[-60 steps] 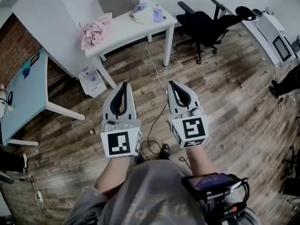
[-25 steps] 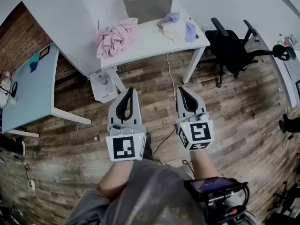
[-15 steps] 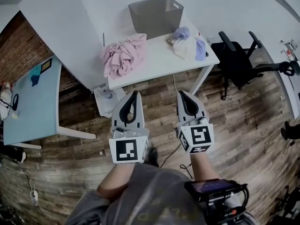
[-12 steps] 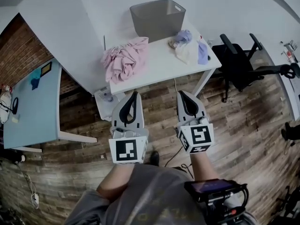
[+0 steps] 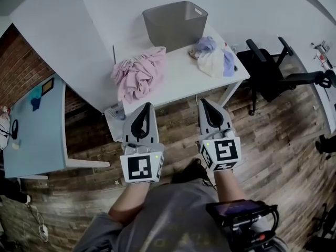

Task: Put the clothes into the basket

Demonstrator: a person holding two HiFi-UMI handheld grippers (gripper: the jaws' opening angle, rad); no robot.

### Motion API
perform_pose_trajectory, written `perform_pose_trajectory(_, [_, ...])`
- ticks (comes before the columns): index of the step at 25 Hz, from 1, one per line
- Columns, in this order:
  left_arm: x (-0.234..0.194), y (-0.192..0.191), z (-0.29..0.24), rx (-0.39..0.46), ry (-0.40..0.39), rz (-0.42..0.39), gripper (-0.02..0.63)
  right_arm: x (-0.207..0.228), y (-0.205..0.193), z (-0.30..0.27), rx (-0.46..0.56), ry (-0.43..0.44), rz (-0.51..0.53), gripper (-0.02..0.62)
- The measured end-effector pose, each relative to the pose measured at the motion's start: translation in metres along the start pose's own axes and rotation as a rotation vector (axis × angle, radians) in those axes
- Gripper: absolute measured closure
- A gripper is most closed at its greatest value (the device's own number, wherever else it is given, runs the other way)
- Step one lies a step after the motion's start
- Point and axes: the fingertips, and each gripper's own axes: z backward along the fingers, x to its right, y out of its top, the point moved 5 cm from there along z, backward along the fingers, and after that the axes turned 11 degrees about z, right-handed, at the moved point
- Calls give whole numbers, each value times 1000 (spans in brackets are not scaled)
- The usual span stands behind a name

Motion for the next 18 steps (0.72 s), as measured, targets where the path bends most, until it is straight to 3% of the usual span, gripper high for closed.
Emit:
perform_pose_trajectory(11, [-14, -14, -61, -26, 21, -14, 598, 35, -18, -46, -27, 2, -25, 589])
perform_pose_trajectory(18, [-17, -33, -123, -63, 75, -31, 598, 62, -36, -109, -30, 94, -38, 589])
